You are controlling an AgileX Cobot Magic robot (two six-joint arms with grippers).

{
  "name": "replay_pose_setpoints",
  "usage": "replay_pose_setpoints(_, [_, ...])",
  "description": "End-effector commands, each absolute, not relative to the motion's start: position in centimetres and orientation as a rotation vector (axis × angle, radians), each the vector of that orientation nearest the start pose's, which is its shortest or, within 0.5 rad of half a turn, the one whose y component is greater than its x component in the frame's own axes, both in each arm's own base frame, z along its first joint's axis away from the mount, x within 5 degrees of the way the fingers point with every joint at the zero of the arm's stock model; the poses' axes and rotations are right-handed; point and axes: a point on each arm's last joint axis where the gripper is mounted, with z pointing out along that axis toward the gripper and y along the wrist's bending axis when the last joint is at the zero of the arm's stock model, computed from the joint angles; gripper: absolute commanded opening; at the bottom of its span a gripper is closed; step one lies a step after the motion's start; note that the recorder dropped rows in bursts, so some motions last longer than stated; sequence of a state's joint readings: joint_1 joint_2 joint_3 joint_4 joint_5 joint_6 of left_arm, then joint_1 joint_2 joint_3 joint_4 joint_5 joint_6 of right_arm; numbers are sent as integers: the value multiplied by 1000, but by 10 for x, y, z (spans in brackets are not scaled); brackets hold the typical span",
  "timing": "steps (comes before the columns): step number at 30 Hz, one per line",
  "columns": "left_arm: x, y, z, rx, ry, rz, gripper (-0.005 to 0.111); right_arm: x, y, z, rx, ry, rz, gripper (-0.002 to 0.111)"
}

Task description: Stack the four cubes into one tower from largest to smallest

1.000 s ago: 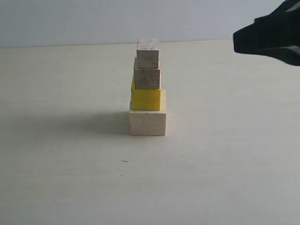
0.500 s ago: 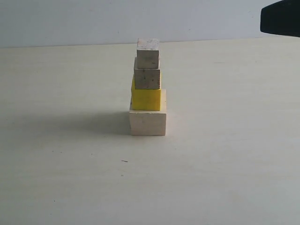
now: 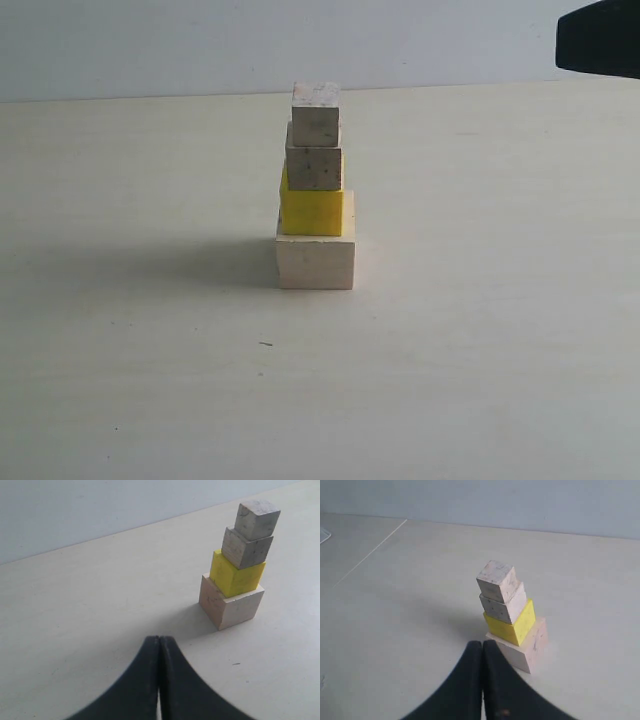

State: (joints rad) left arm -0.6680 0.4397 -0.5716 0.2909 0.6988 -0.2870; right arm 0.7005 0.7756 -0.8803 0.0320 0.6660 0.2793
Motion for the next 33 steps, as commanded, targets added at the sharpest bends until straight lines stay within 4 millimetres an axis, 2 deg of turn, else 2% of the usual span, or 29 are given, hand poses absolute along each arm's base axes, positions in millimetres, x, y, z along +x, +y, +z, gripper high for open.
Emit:
replay_pose_setpoints(1, [74, -36, 315, 490, 1947, -271, 0, 111, 97, 376, -437, 2048, 635, 0])
replay_pose_setpoints(33, [64, -28, 318, 469, 1870, -299, 0, 111, 97, 376, -438, 2048, 633, 0])
